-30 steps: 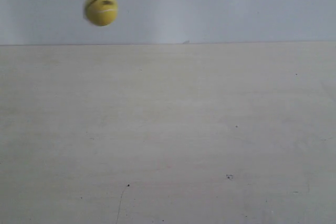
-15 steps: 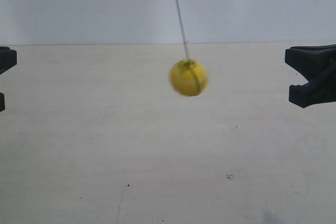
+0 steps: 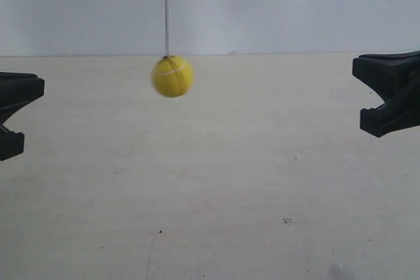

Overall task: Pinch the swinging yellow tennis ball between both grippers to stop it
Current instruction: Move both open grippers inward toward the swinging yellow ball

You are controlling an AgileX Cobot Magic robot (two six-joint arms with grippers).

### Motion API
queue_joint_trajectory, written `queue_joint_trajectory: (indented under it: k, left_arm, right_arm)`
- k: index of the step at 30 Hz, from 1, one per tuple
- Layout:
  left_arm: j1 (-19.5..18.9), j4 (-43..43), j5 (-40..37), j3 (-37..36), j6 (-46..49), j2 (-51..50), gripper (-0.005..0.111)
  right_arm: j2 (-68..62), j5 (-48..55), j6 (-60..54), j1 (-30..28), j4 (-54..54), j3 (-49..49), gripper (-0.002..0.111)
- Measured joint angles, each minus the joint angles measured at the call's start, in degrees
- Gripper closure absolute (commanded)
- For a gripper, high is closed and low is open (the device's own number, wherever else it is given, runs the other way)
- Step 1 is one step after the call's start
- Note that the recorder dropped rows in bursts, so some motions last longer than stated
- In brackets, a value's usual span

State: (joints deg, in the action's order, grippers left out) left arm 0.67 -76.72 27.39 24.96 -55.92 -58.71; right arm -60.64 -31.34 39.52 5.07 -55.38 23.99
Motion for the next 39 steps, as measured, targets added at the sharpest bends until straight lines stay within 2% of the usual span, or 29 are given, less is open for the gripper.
queue_joint_trajectory:
  k: [7, 17, 23, 32, 39]
  left_arm:
    - [0.0, 6.91, 1.37, 0.0, 8.7, -3.9, 0.102]
    - [0.0, 8.08, 4.61, 0.0, 11.61, -7.2, 0.102]
    - [0.0, 9.09, 8.06, 0.0, 14.64, -10.32, 0.102]
    - [0.0, 11.03, 12.79, 0.0, 21.39, -15.22, 0.102]
    - [0.0, 9.99, 14.27, 2.21, 23.21, -19.1, 0.102]
  right_arm:
    - [0.0, -2.5, 0.72, 0.0, -1.16, 0.0, 0.108]
    - [-0.49, -5.08, -2.13, 0.0, -1.03, 0.0, 0.108]
    - [-7.79, -8.08, -8.37, 0.0, 2.78, 0.0, 0.108]
    - [-15.95, -16.24, -10.97, 0.0, 3.1, 0.0, 0.108]
    - [-16.44, -17.75, -5.31, 0.0, -10.93, 4.45, 0.108]
